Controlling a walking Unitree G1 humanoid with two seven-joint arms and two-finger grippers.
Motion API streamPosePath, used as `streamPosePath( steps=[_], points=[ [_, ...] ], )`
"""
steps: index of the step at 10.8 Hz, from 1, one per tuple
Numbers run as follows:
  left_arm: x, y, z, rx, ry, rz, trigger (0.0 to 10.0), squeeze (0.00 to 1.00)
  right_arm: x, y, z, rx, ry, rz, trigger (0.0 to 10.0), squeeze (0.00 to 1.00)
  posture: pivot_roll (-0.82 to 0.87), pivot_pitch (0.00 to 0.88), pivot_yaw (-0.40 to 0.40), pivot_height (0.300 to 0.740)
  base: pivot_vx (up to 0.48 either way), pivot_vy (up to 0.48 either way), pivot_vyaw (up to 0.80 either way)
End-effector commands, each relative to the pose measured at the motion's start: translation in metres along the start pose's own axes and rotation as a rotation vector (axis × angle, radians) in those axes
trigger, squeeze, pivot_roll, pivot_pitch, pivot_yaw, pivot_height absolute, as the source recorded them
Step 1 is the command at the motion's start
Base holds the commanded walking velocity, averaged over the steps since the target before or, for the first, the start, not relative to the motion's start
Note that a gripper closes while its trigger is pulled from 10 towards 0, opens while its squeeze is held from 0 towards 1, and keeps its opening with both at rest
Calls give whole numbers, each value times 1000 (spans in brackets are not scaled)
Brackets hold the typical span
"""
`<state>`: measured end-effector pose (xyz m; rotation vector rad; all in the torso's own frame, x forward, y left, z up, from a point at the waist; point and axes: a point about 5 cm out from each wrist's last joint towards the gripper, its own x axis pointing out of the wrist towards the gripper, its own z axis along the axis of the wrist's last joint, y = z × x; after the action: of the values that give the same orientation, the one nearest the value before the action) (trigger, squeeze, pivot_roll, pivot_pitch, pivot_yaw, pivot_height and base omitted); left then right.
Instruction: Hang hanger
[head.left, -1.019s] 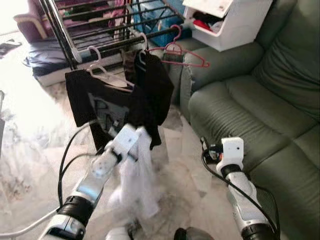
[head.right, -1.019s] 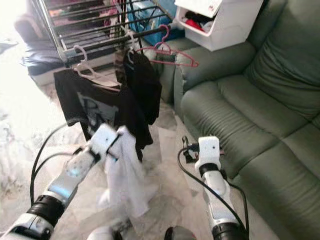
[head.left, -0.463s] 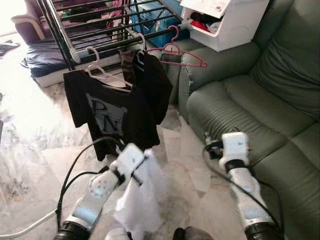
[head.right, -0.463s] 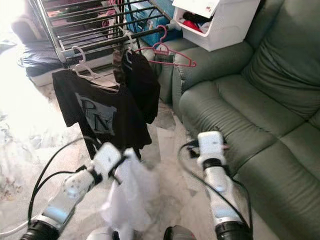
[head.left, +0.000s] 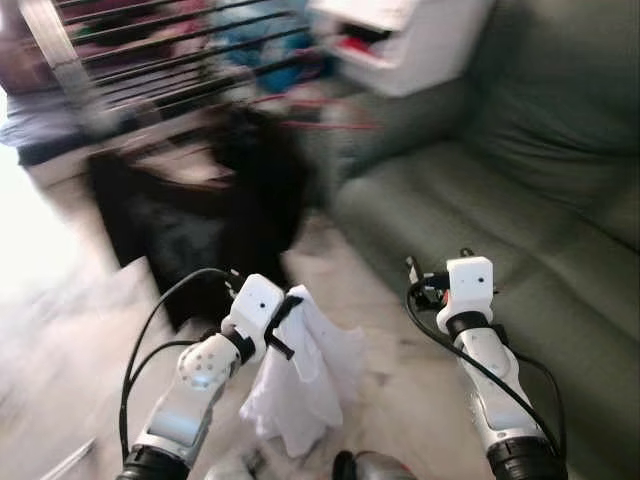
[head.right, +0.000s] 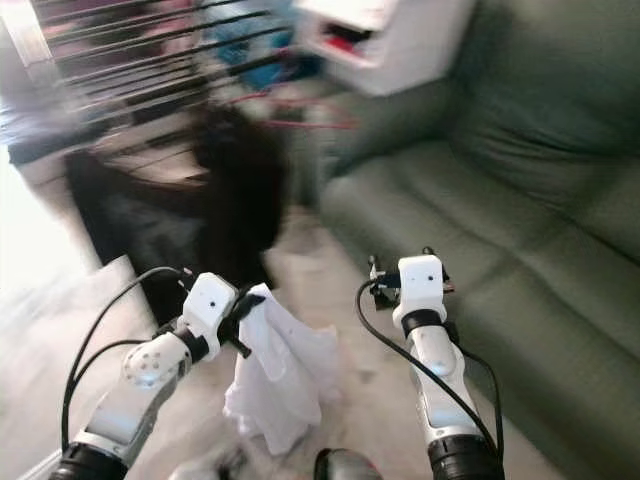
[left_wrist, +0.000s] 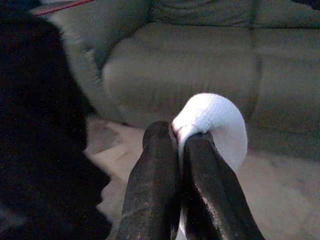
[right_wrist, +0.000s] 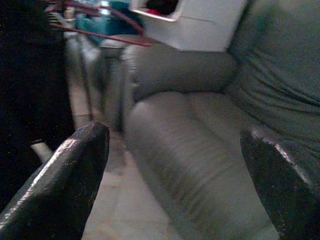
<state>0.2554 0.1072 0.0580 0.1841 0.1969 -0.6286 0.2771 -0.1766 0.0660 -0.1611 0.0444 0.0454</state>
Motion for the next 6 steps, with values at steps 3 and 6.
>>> streamPosePath(
  steps=[3,6],
  points=[
    [3,-1,14,-1,-54,-6,10000,0,4,-3,3,-6,-8,2,10000,0,-47,0,-15,740,321,0,0],
    [6,0,17,-9,-52,-2,10000,0,3,-1,4,-38,-18,26,10000,0,-48,0,-15,740,389,0,0]
  ],
)
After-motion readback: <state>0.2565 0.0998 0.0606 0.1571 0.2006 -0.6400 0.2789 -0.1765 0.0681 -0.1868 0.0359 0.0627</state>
